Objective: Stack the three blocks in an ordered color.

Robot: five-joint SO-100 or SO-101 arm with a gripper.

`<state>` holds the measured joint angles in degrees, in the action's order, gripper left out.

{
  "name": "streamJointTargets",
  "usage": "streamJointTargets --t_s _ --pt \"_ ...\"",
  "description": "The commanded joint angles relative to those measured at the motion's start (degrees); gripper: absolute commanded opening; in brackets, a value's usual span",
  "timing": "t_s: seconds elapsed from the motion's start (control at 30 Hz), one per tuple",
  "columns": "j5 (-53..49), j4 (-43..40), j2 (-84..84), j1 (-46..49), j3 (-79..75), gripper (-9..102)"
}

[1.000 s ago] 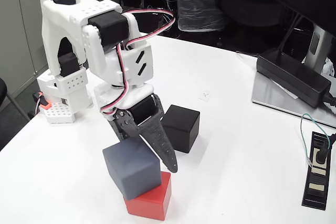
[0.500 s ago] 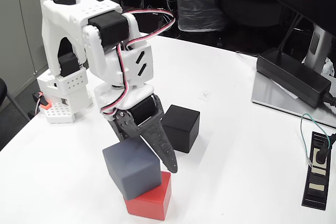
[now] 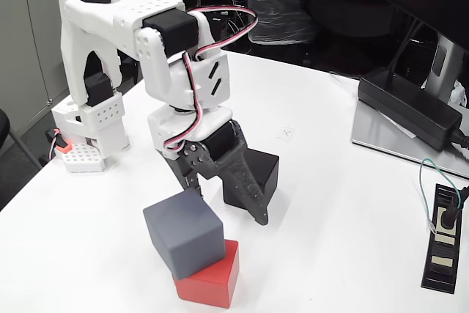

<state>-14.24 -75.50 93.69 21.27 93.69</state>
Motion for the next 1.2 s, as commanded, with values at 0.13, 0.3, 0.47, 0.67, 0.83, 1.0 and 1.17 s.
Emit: streamJointTargets --t_s 0.13,0.3,0.47,0.67,0.83,1.0,1.17 --pt "-0.44 -0.35 1.32 -4.39 -1.23 38" --pt "-0.35 -1.85 1.32 -9.05 -1.14 38" --pt "-0.44 -8.53 1.76 -13.45 -1.23 38" --pt "-0.44 -11.07 10.63 -15.91 -0.35 38" --pt "-0.44 -12.92 12.66 -15.91 -0.09 38" --pt "-0.44 -14.94 12.57 -16.00 -0.09 38" --pt "-0.44 -14.85 12.57 -16.17 1.58 38"
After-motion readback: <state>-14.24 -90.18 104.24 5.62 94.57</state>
